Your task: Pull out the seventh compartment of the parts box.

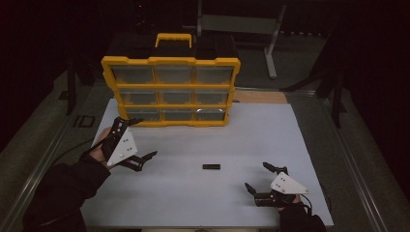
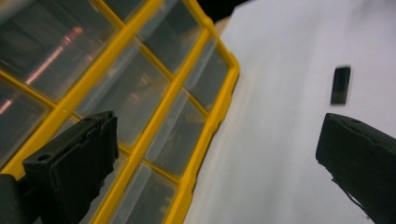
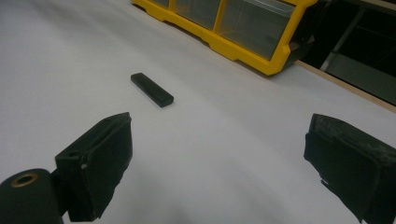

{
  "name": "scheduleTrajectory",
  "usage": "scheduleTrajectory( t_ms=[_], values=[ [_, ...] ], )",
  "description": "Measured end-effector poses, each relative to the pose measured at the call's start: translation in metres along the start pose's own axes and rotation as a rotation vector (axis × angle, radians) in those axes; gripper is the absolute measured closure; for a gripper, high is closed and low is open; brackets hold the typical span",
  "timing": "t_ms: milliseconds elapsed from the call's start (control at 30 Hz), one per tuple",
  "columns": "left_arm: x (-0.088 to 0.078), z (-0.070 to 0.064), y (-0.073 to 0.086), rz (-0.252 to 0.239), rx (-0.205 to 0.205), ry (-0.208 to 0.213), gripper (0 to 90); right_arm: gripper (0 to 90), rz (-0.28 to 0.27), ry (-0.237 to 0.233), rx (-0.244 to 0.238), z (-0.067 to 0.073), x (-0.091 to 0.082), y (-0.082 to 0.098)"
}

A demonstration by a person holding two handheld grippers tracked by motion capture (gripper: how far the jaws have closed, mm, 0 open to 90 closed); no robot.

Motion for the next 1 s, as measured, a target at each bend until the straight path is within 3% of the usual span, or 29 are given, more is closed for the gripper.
scheduleTrajectory(
  t_ms=[100, 200, 533, 1000],
  values=[
    [0.007, 0.001, 0.000, 0.057, -0.021, 0.018, 0.0, 7.8, 0.001, 0.000, -0.001, 0.000, 0.000, 0.000],
    [0.014, 0.002, 0.002, 0.080, -0.019, 0.015, 0.0, 7.8, 0.002, 0.000, -0.001, 0.000, 0.000, 0.001],
    [0.026, 0.012, 0.004, 0.023, 0.009, -0.026, 0.0, 7.8, 0.000, 0.000, -0.001, -0.001, 0.001, 0.001],
    [0.047, 0.022, 0.011, 0.025, 0.065, -0.043, 0.0, 7.8, 0.002, -0.001, 0.006, -0.001, 0.001, 0.001]
  ],
)
Point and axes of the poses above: each handheld gripper's, and its own axes: x roughly forward along the jaws, y roughly out of its underside, z roughly to its left, the point moved 1 cm from there along x, roughly forward along the jaws, and after that the axes turned 15 degrees about -x, right-handed, at the moved point
